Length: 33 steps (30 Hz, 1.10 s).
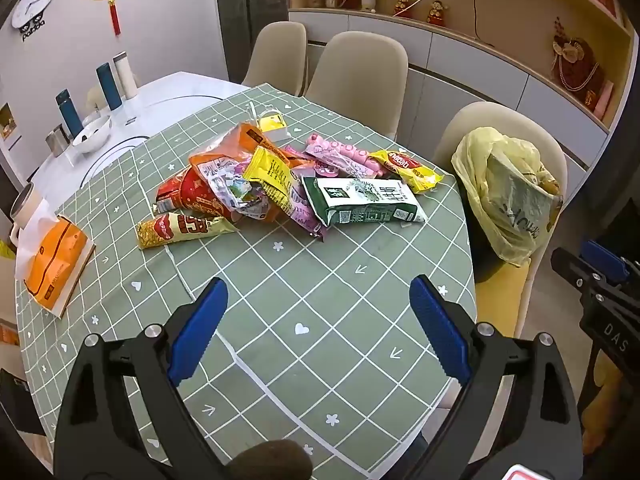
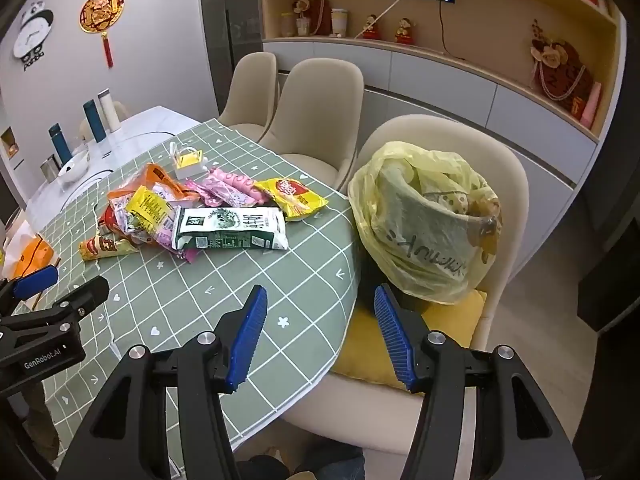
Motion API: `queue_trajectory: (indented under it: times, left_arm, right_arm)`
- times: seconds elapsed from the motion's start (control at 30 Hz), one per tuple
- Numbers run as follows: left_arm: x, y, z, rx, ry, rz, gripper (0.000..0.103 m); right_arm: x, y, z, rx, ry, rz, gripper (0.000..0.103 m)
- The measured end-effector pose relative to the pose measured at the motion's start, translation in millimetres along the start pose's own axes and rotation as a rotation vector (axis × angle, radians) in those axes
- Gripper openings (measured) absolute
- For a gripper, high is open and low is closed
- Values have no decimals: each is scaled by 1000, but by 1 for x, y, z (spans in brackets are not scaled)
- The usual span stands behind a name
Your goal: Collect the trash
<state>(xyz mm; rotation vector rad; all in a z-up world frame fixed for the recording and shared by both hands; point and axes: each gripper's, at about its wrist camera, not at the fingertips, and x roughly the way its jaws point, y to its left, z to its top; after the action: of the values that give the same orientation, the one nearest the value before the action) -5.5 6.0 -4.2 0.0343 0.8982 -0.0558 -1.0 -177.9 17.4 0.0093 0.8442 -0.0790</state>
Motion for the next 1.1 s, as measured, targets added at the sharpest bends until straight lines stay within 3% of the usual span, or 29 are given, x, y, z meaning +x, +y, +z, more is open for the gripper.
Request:
queue_trajectory:
  times: [1.1]
  left_arm:
    - [-4, -7, -3, 21, -7, -38, 88]
  right_arm:
    - [-11, -9, -6, 17, -6, -7, 53]
